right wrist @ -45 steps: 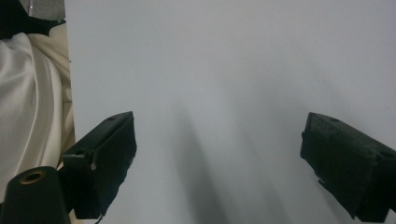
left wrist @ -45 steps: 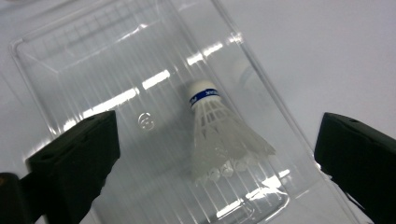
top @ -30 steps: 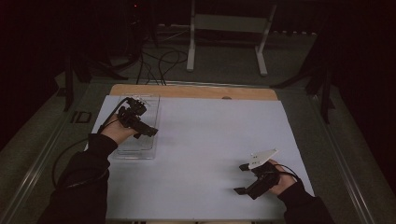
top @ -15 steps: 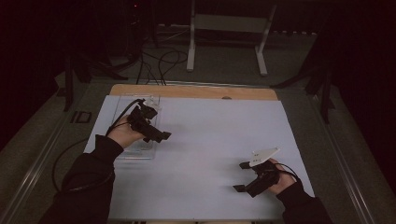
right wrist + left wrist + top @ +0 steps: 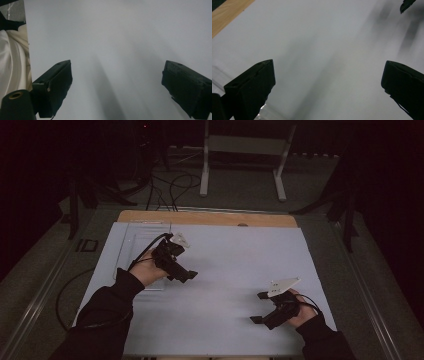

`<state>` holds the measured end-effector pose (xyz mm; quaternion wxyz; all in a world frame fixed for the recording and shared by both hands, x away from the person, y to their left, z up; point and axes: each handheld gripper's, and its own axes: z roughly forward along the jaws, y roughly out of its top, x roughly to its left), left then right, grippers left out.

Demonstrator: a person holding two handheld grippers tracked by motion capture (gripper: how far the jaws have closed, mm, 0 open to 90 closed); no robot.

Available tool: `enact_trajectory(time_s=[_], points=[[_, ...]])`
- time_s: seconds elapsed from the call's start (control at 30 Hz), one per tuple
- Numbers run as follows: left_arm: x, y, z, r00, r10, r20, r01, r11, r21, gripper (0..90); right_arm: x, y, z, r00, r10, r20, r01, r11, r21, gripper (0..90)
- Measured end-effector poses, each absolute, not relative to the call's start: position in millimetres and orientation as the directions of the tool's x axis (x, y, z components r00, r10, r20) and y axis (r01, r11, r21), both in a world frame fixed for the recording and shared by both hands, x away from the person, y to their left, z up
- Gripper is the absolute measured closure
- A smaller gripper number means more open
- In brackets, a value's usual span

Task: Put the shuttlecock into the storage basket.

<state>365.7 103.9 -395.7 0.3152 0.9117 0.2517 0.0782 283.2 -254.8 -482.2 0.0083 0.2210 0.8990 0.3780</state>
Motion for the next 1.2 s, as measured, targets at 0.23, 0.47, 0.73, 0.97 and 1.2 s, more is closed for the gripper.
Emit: enact_trajectory(time_s=[0.23, 0.47, 0.73, 0.97, 1.2], points=[[358.9, 95.5, -400.6, 0.873, 0.488, -0.021, 0.392, -0.674, 0.626, 0.0, 283.2, -254.6, -482.8, -0.903, 0.401, 0.152, 0.388, 0.616, 0.685, 9.3], [352.2, 84.8, -405.6, 0.892, 0.448, -0.055, 0.379, -0.676, 0.632, 0.0, 282.3, -254.4, -482.6, -0.903, 0.401, 0.151, 0.389, 0.619, 0.683, 9.3], [343.1, 75.8, -412.8, 0.913, 0.399, -0.084, 0.357, -0.682, 0.639, 0.0, 281.7, -256.0, -483.2, -0.903, 0.401, 0.152, 0.388, 0.614, 0.688, 9.3], [333.6, 73.6, -419.5, 0.920, 0.383, -0.086, 0.345, -0.682, 0.645, 0.0, 280.5, -255.6, -486.8, -0.903, 0.401, 0.151, 0.387, 0.611, 0.691, 9.3], [325.6, 80.6, -430.0, 0.921, 0.373, -0.108, 0.348, -0.668, 0.657, 0.0, 278.9, -254.1, -491.5, -0.902, 0.401, 0.160, 0.393, 0.608, 0.690, 9.3]])
